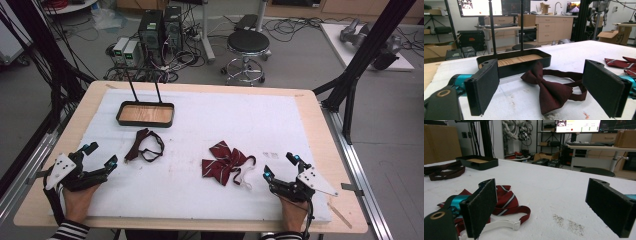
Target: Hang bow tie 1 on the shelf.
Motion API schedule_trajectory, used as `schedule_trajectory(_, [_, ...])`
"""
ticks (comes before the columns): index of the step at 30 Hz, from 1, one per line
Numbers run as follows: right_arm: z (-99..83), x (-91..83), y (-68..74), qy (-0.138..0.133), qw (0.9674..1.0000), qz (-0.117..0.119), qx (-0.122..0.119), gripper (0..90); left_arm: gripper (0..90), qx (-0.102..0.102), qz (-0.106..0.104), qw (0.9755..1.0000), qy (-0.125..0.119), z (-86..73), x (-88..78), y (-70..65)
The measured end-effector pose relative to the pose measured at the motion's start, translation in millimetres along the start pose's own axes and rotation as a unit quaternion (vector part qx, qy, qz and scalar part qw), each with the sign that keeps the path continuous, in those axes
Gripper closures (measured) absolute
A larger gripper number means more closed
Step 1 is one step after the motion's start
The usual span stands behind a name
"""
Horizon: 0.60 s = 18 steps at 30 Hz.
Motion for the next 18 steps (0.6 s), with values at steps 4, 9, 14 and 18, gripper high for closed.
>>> schedule_trajectory(4, [0.2, -0.1, -1.7, -0.002, 1.0000, -0.006, 0.006, 9.4, 14.9, -0.001, 0.000, 1.0000, 0.000, -0.1, -0.1, 0.3])
schedule_trajectory(9, [0.4, 0.3, -2.4, -0.002, 1.0000, -0.004, 0.007, 9.4, 14.7, 0.000, 0.000, 1.0000, -0.002, 0.1, -0.2, 0.0])
schedule_trajectory(14, [0.1, 2.4, -2.0, 0.011, 0.9999, -0.002, 0.007, 9.4, 14.7, 0.002, 0.001, 1.0000, -0.003, 0.1, -0.6, -0.2])
schedule_trajectory(18, [0.3, 4.8, -2.1, 0.023, 0.9997, -0.001, 0.004, 9.4, 14.7, 0.002, 0.001, 1.0000, -0.005, 0.1, -0.8, -0.4])
Point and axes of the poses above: each handheld gripper's, and its own axes: x roughly forward along the jaws, z roughly out of its top, y roughly to its left, the point moved 6 cm from there along x, roughly forward along the jaws, and after that the axes turned 8 degrees about y, right-handed, at the moved point
